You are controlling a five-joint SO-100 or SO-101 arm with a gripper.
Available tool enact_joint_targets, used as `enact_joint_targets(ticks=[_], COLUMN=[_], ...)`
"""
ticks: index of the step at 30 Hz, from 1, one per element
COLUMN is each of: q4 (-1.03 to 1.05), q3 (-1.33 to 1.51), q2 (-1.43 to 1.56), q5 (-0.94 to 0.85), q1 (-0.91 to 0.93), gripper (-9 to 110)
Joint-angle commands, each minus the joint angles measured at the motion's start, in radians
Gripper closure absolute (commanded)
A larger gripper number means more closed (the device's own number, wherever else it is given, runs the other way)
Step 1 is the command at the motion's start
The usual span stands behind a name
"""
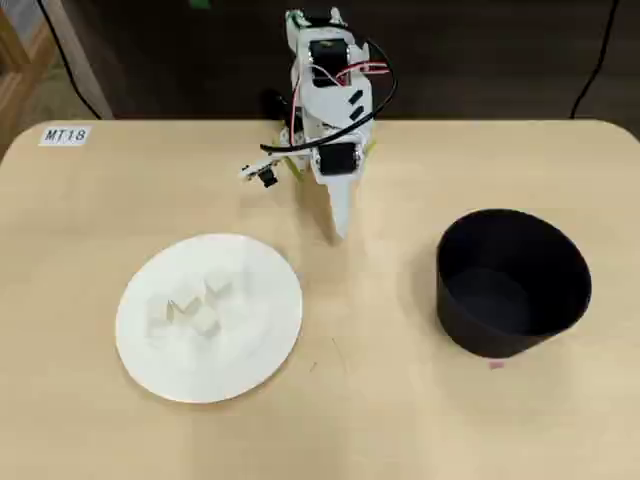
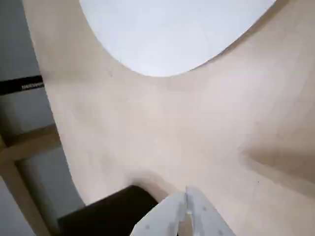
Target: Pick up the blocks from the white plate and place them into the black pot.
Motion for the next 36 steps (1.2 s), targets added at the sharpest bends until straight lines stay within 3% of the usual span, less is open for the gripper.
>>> enact_joint_targets(ticks=[1,14,19,23,28,36], q4=[-0.046,-0.044,-0.011,0.052,0.373,0.411], q3=[-0.029,-0.037,-0.285,-0.716,-1.362,-1.465], q2=[0.006,0.006,-0.031,-0.437,-0.983,-1.304], q5=[0.094,0.091,0.092,0.025,-0.153,-0.190], q1=[0.077,0.075,0.026,0.031,0.175,0.517], gripper=[104,104,104,104,104,104])
